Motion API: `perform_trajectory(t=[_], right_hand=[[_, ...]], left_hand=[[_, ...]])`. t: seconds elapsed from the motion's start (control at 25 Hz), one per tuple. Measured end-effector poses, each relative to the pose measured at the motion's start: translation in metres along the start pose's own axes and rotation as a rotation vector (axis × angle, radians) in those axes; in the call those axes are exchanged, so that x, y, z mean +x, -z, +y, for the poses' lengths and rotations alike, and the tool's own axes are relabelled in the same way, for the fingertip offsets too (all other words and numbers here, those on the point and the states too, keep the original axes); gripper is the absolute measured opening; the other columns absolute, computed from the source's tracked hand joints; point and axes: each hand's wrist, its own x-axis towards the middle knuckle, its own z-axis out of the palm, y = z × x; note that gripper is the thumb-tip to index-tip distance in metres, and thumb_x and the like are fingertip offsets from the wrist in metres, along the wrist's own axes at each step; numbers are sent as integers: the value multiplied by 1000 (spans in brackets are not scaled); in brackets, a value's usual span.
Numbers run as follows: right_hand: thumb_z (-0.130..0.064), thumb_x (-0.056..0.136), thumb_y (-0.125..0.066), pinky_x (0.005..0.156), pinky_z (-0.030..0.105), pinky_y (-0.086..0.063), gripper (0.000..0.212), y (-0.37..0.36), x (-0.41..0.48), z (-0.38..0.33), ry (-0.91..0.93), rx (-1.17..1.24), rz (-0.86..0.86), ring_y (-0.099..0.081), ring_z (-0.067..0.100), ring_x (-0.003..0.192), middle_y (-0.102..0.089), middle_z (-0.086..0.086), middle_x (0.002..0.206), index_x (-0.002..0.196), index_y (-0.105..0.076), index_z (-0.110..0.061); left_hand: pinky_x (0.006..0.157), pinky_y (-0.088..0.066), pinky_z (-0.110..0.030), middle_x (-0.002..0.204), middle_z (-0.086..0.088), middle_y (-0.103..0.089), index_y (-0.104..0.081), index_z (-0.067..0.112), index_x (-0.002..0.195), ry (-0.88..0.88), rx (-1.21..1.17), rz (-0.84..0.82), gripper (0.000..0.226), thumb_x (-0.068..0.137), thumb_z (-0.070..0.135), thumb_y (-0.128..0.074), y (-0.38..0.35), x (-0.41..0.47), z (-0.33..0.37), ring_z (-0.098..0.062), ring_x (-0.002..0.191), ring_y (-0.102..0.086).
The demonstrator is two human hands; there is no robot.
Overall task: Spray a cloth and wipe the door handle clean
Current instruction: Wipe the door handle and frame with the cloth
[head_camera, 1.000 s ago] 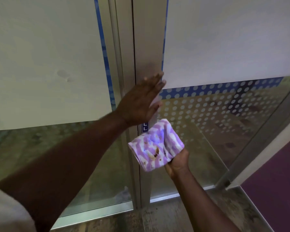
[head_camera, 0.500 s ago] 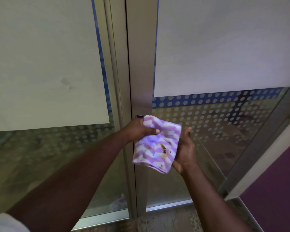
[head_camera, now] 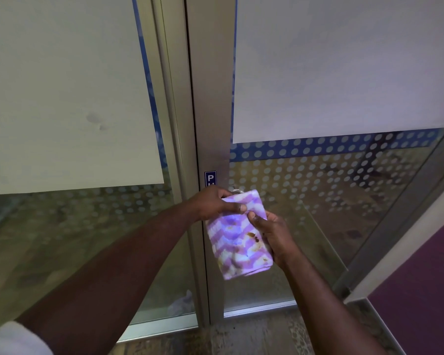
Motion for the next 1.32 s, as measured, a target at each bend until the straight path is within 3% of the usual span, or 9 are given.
perform_trajectory(t=[0.16, 0.28, 0.4, 0.52, 0.64, 0.84, 0.96, 1.12, 1.32], right_hand=[[-17, 79, -83, 89, 58, -59, 46, 9, 3, 2, -17, 3, -25, -73, 42, 94, -73, 33, 114, 119, -71, 2], [-13, 75, -85, 80, 51, -63, 39, 14, 5, 9, 12, -40, 20, -74, 38, 85, -76, 28, 105, 111, -75, 0], [-6, 73, -86, 58, 32, -59, 25, 24, 10, 21, 46, -131, 230, -66, 28, 68, -74, 21, 84, 95, -75, 2], [0, 84, -80, 56, 33, -57, 8, 39, 14, 33, 97, -226, 447, -64, 28, 67, -70, 14, 74, 85, -74, -5], [-11, 85, -78, 65, 41, -58, 7, 44, 17, 34, 323, -491, 653, -70, 32, 71, -72, 12, 82, 82, -72, -12], [-22, 79, -69, 67, 26, -37, 28, 40, 33, 15, 668, -920, 854, -62, 24, 83, -62, 6, 102, 105, -75, -14], [-7, 78, -80, 70, 34, -51, 56, 44, 41, 21, 625, -1168, 749, -65, 30, 94, -63, 9, 117, 131, -71, -18], [3, 71, -77, 74, 42, -57, 67, 39, 47, 53, 585, -1401, 458, -68, 40, 100, -66, 12, 129, 135, -68, -15], [3, 63, -81, 75, 46, -58, 80, 27, 52, 67, 441, -1555, 323, -67, 44, 106, -59, 17, 147, 140, -61, -5]], left_hand=[[56, -54, -17, 76, 9, -80, -77, 29, 75, 9, -27, 22, 19, 87, 40, -87, -5, 4, -12, -7, 69, -77], [76, -57, -25, 96, 10, -77, -75, 26, 100, -33, 106, 106, 24, 87, 44, -85, -10, 6, -14, -12, 90, -75], [92, -55, -33, 116, 2, -72, -72, 19, 122, -238, 258, 470, 34, 95, 38, -79, -3, 6, -11, -17, 105, -68], [94, -53, -41, 117, -7, -71, -71, 10, 120, -608, 530, 729, 24, 99, 21, -71, 24, 6, -4, -26, 108, -65], [111, -43, -44, 133, -18, -66, -68, 3, 127, -789, 777, 764, 33, 99, 21, -65, 44, 13, 6, -37, 130, -59], [127, -24, -61, 163, -25, -42, -55, 1, 149, -828, 1060, 830, 55, 102, 29, -60, 67, 23, 13, -45, 154, -35], [127, -21, -62, 165, -26, -38, -50, 1, 153, -861, 1150, 881, 59, 102, 30, -60, 84, 31, 11, -47, 154, -33], [127, -24, -63, 166, -25, -36, -46, 0, 155, -893, 1237, 889, 61, 104, 30, -58, 97, 42, 2, -45, 155, -32], [129, -22, -60, 169, -25, -32, -37, 1, 160, -913, 1291, 883, 62, 108, 32, -51, 110, 50, -9, -43, 158, -29]])
